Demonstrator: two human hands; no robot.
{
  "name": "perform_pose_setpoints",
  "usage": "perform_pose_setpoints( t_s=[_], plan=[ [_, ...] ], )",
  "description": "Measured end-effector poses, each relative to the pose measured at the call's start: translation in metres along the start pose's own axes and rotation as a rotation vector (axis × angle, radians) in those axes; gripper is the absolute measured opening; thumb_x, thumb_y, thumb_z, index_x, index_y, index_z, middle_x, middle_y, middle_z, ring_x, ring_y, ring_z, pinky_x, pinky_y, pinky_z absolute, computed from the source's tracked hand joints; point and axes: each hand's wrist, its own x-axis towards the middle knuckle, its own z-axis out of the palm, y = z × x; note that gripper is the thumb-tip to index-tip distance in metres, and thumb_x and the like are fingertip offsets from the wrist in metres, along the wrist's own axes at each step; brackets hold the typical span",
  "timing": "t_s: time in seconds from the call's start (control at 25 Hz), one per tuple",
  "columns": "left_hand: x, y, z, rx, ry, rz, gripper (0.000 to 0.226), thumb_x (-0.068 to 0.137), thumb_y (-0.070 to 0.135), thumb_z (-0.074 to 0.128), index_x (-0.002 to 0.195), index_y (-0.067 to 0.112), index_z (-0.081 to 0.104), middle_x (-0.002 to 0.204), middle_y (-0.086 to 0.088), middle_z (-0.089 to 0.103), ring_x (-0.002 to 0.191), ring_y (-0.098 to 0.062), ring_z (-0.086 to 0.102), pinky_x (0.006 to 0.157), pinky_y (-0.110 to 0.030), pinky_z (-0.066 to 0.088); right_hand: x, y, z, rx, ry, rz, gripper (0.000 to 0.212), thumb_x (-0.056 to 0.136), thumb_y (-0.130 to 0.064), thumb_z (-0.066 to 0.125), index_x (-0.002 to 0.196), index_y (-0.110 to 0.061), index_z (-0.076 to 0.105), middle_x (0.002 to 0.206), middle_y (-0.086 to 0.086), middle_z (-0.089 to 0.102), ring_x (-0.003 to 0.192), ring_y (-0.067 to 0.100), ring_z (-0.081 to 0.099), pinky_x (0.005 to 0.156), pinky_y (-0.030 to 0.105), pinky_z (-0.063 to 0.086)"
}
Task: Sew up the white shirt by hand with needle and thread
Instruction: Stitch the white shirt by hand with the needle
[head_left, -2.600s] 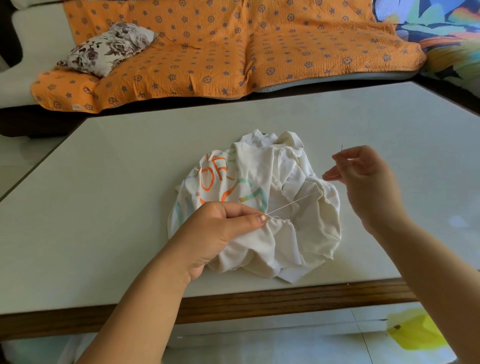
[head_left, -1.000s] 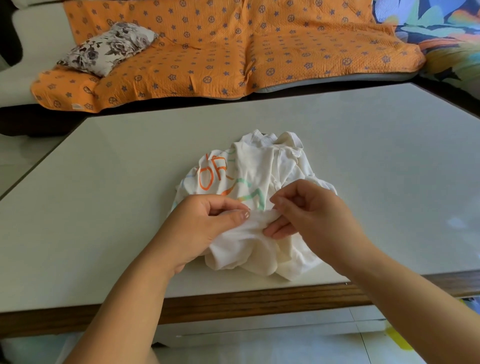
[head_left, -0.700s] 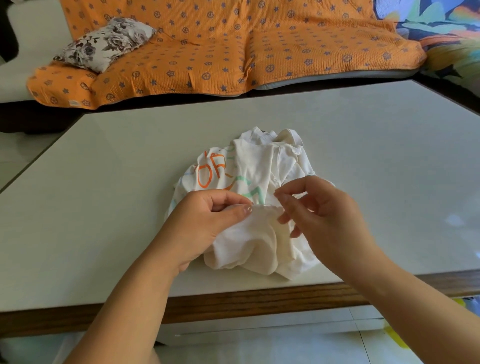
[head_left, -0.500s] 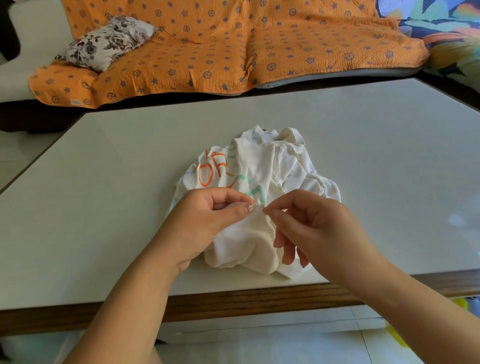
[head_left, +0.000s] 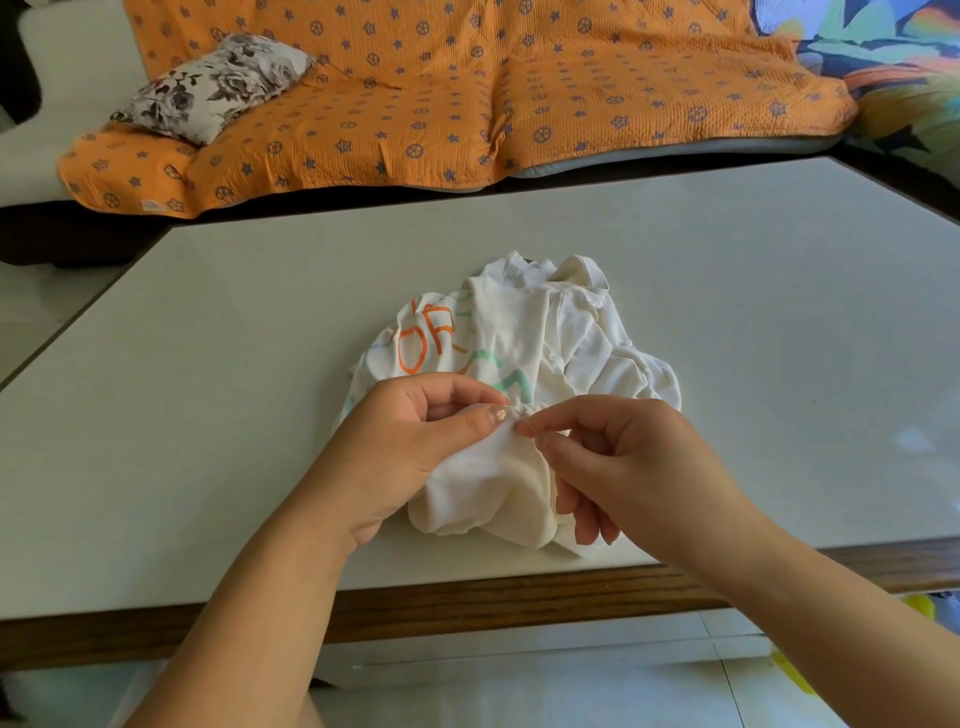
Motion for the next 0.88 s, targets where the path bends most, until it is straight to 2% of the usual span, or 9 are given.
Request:
perform_pose_setpoints(
  t_s=[0.24,0.44,0.56,0.64,0.68,0.8,0.88],
  plan=[
    [0.000,0.000,0.000,0.072,0.003,0.033,0.017,0.068,0.031,0.073,0.083,0.025,0.079,0.089,-0.002,0.077,0.088,-0.011,0.070,0.086,-0.029,0.052,0.002,0.002,0.003,0.000,0.013,0.025,0.018,0.094,-0.017,0.056,0.092,-0.026,0.071,0.053,0.001,0.064,0.040,0.013,0.057,0.043,0.020,0.045],
    [-0.001,0.000,0.007,0.245,0.001,0.141,0.014,0.077,0.027,0.073,0.083,0.039,0.077,0.090,0.010,0.076,0.092,-0.005,0.070,0.086,-0.022,0.052,0.007,0.004,0.006,-0.023,0.040,0.027,0.013,0.095,-0.021,0.058,0.084,-0.019,0.066,0.056,0.003,0.066,0.039,0.011,0.055,0.042,0.019,0.044],
    [0.001,-0.004,0.008,0.328,0.044,0.158,0.017,0.083,0.025,0.075,0.085,0.042,0.075,0.090,0.011,0.075,0.093,-0.011,0.069,0.091,-0.032,0.054,0.009,0.006,0.008,0.009,0.051,0.021,0.013,0.096,-0.021,0.058,0.085,-0.015,0.063,0.059,0.004,0.068,0.043,0.013,0.059,0.043,0.019,0.046],
    [0.001,-0.005,0.008,0.311,0.063,0.141,0.009,0.079,0.036,0.075,0.087,0.040,0.075,0.090,0.009,0.075,0.096,-0.015,0.068,0.095,-0.039,0.053,0.009,0.006,0.008,0.056,0.048,0.016,0.013,0.096,-0.021,0.059,0.088,-0.013,0.062,0.062,0.005,0.069,0.048,0.019,0.064,0.045,0.022,0.048],
    [0.001,-0.006,0.009,0.307,0.072,0.135,0.012,0.076,0.040,0.073,0.087,0.039,0.075,0.091,0.009,0.075,0.097,-0.014,0.068,0.096,-0.040,0.052,0.008,0.007,0.009,0.084,0.045,0.016,0.013,0.096,-0.020,0.059,0.089,-0.010,0.062,0.062,0.006,0.069,0.050,0.022,0.065,0.045,0.023,0.049],
    [0.001,-0.005,0.012,0.293,0.067,0.124,0.009,0.082,0.033,0.075,0.085,0.042,0.076,0.092,0.013,0.075,0.098,-0.006,0.067,0.095,-0.033,0.051,0.007,0.005,0.010,0.163,0.041,0.018,0.011,0.096,-0.017,0.060,0.093,-0.007,0.057,0.065,0.010,0.070,0.055,0.029,0.068,0.047,0.028,0.053],
    [0.000,-0.005,0.013,0.312,0.055,0.124,0.016,0.084,0.024,0.073,0.082,0.040,0.076,0.091,0.017,0.075,0.095,0.003,0.066,0.090,-0.019,0.049,0.009,0.005,0.010,0.224,0.033,0.018,0.008,0.096,-0.015,0.059,0.100,-0.011,0.054,0.069,0.012,0.072,0.058,0.030,0.069,0.050,0.030,0.055]
  ],
)
